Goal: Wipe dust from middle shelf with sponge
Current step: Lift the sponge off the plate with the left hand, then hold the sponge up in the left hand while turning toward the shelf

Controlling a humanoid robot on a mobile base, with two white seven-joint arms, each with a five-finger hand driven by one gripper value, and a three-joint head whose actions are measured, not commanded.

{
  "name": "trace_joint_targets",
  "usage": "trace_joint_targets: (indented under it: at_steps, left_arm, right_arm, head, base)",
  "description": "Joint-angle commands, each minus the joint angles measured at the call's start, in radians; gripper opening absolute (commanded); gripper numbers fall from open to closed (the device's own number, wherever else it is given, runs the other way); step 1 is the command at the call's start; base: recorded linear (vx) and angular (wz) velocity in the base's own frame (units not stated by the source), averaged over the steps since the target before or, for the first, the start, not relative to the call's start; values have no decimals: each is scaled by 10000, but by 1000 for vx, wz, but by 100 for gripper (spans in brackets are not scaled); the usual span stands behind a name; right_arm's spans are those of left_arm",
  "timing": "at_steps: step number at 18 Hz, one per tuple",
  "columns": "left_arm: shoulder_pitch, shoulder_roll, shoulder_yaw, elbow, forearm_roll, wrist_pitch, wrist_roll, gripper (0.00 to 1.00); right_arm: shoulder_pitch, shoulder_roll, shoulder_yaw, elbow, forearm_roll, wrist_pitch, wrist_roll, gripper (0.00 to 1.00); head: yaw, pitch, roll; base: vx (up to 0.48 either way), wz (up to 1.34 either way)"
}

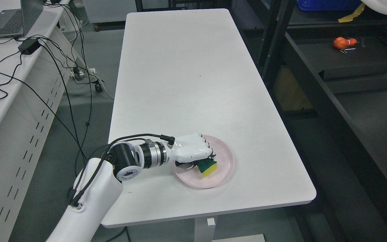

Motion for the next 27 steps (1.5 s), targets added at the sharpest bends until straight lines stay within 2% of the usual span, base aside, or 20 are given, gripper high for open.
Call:
trace_joint_targets:
  at_steps: [1,3,5,10,13,17,24,27]
  left_arm:
    - [361,-866,1932,418,2737,60,164,0]
    - [376,-1108,3371,311,3642,60,211,0]
    - [361,-1108,4052,234,5202,228,759,0]
    - [621,-1108,5386,219,8151,2326,2937,0]
    - [1156,-1108,5755,-178,8508,3340,4149,0]
    - [2154,-1108,5970,-930,8692,3619,5653,0]
    - [3380,-1108,6906,-1314,9366,3742,5641,0]
    - [3506,-1108,7411,-1315,9552,4352,5641,0]
  right_arm:
    - [-2,-175,0,-175,0,5,8,100]
    - [-2,-175,0,-175,0,5,8,100]
    - [-2,-175,0,-175,0,5,8,100]
    - [-2,-175,0,-175,0,5,8,100]
    - [-2,-175,0,-175,0,5,8,100]
    - [-2,-175,0,-175,0,5,8,100]
    - [-2,-175,0,-175,0,5,8,100]
    - [-2,-175,0,-175,0,5,8,100]
  head:
    - [0,0,0]
    - [0,0,0]
    - [0,0,0]
    - [0,0,0]
    - [0,0,0]
    - [0,0,0]
    - [0,0,0]
    - [0,0,0]
  base:
    - [0,0]
    - [0,0]
    - [0,0]
    - [-25,-11]
    - [-98,-106]
    - [-171,-189]
    - [-261,-198]
    - [-315,-272]
